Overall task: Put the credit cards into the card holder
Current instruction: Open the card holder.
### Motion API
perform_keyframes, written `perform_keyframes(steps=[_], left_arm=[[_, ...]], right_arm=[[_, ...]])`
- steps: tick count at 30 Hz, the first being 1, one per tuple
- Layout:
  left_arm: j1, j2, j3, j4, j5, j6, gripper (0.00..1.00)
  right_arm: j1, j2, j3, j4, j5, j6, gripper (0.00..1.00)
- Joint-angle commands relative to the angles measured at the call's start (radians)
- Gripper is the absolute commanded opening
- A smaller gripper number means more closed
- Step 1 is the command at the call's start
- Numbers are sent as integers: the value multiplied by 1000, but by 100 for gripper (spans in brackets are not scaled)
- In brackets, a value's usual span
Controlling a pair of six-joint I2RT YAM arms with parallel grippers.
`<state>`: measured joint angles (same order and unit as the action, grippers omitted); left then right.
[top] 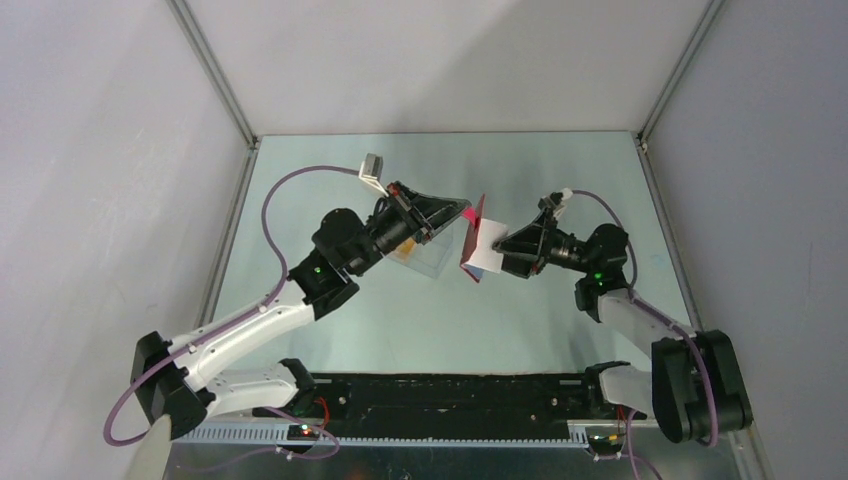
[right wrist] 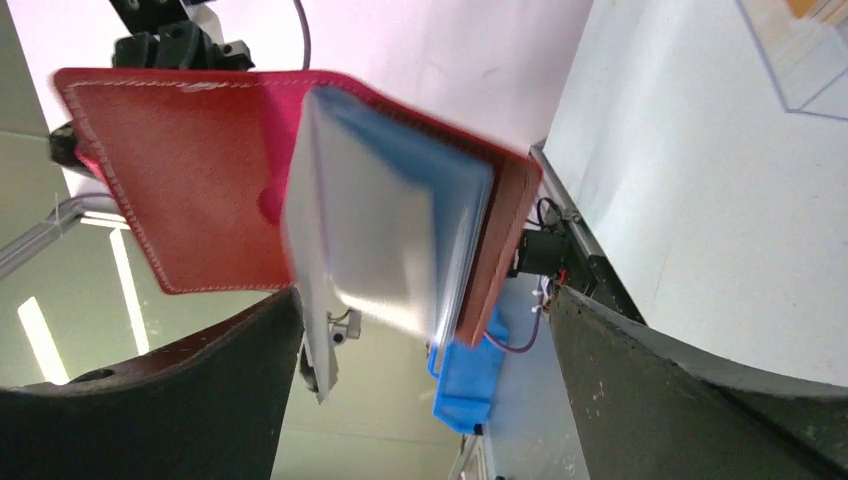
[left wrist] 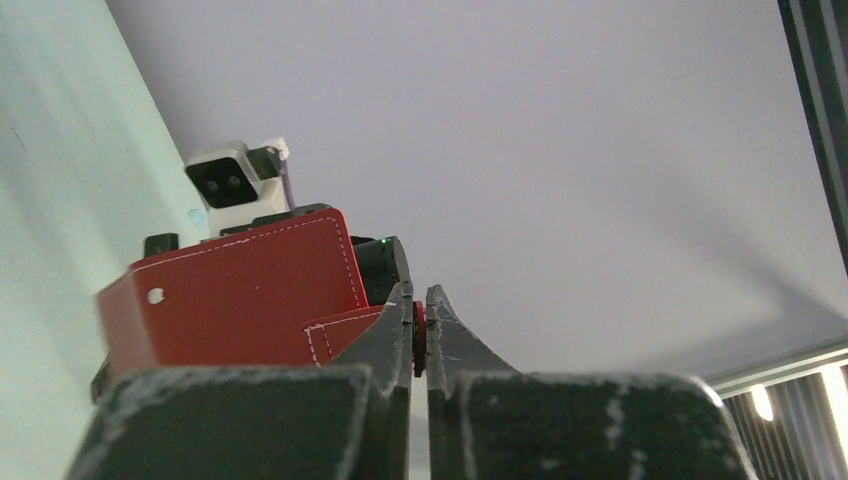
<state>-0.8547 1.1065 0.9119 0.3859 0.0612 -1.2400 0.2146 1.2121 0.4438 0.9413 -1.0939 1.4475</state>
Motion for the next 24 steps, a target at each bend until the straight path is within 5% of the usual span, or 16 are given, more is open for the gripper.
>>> perform_keyframes(steps=[1, 5, 9, 19, 24], left_arm=[[12, 7, 26, 58, 16, 5, 0], [12, 27, 55, 58, 34, 0, 0], [11, 42, 100, 58, 54, -1, 0], [12, 39, 143, 64, 72, -11, 0], [13, 47, 147, 77, 88, -23, 0]], right_arm=[[-78, -124, -5, -196, -26, -111, 98], [-149, -213, -5, -462, -18, -265, 99], [-166, -213, -12, -501, -23, -285, 99], [-169, -157, -27, -235, -56, -142, 91], [-120, -108, -22, 67, -57, 34, 91]])
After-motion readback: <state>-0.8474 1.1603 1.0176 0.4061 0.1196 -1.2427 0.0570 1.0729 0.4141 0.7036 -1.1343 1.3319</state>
